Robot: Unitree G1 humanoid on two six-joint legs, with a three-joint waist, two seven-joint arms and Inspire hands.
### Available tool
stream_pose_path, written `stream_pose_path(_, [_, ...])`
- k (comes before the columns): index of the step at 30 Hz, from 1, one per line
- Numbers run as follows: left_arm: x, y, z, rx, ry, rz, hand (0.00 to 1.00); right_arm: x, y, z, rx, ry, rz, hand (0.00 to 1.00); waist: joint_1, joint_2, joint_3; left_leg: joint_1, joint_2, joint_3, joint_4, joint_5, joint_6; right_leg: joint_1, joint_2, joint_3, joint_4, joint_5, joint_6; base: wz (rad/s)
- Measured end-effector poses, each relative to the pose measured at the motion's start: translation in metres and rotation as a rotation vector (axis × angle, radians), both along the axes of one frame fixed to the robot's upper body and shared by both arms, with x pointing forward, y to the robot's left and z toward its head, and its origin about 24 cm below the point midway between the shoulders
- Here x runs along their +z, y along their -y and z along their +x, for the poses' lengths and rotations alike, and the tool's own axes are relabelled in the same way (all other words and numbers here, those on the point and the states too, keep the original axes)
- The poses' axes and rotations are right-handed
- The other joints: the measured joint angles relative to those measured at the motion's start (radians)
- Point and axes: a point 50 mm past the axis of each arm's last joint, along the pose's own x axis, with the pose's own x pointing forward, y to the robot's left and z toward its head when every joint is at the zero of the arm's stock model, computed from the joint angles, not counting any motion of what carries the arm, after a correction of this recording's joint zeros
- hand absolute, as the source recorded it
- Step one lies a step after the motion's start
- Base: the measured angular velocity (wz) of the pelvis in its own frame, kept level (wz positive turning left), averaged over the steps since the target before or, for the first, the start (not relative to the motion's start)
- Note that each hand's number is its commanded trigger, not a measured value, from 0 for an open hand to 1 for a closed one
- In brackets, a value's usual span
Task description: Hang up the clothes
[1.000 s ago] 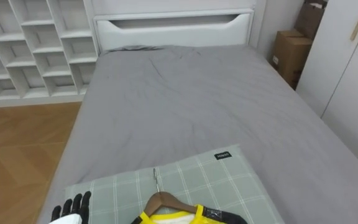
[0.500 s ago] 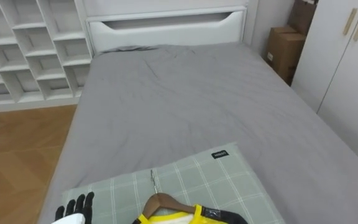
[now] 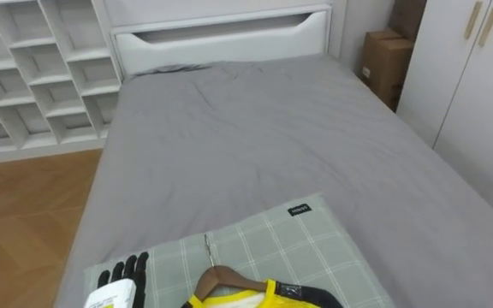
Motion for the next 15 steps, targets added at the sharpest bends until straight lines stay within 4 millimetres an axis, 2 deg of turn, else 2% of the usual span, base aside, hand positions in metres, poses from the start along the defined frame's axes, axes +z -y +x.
stream_pose_path(10, [0.008, 0.002, 0.016, 0.035, 0.046, -0.069, 0.00, -0.001, -0.003, 0.001, -0.012, -0.004, -0.006, 0.00, 0.008, -0.025, -0.0019, -0.015, 0.001, 0.001, 0.009, 0.001, 0.001, -0.019, -0.002, -0.003, 0.013, 0.000, 0.000, -0.01])
stream_pose_path(15, [0.008, 0.002, 0.018, 0.054, 0.051, -0.099, 0.00, -0.002, -0.004, 0.000, -0.022, -0.008, -0.012, 0.00, 0.007, -0.033, -0.0013, -0.018, 0.003, 0.002, 0.007, 0.001, 0.001, -0.022, 0.000, 0.001, 0.015, 0.000, 0.000, 0.00])
